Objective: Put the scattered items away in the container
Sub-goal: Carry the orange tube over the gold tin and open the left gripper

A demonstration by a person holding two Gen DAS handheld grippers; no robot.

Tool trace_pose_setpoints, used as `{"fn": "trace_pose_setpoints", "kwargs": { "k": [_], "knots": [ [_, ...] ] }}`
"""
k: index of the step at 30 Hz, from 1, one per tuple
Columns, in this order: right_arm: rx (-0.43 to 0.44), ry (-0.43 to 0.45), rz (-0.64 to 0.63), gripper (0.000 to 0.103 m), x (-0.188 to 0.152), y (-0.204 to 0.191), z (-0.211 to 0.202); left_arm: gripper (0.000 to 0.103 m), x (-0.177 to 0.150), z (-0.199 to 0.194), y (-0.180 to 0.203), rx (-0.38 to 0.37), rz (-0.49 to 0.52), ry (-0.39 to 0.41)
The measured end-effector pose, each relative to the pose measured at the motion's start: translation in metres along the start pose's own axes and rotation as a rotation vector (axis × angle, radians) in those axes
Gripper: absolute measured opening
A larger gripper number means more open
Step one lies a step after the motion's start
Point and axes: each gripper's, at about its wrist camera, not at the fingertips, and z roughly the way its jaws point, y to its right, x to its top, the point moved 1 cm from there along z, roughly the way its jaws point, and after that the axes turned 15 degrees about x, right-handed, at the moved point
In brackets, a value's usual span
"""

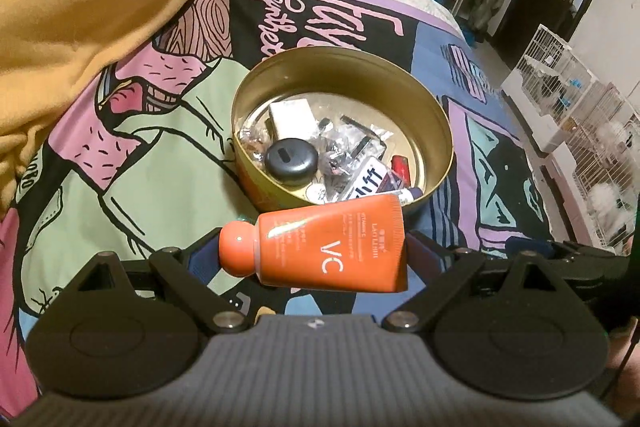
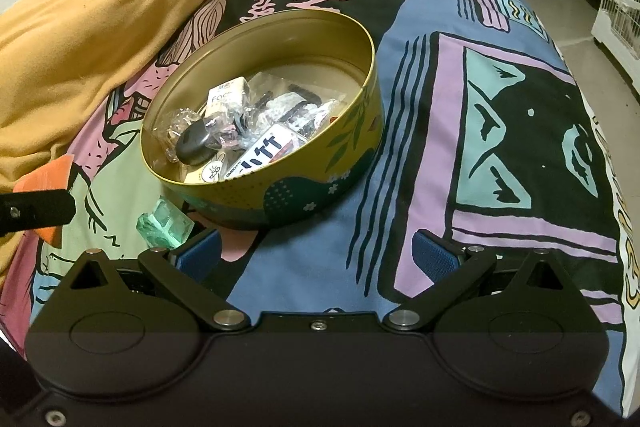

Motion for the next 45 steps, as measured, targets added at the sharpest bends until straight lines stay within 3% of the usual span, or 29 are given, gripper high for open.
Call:
{"fn": "trace_pose_setpoints", "kwargs": {
  "k": [21, 45],
  "knots": [
    [0.019, -0.016, -0.02, 0.102, 0.001, -0.004, 0.005, 0.093, 0.028, 0.007, 0.025, -0.013, 0.025, 0.043],
    [0.059, -0.035, -0.035, 0.102, 0.004, -0.009, 0.012, 0.093, 0.066, 0.042, 0.045, 0.002, 0.006, 0.058]
  ]
}}
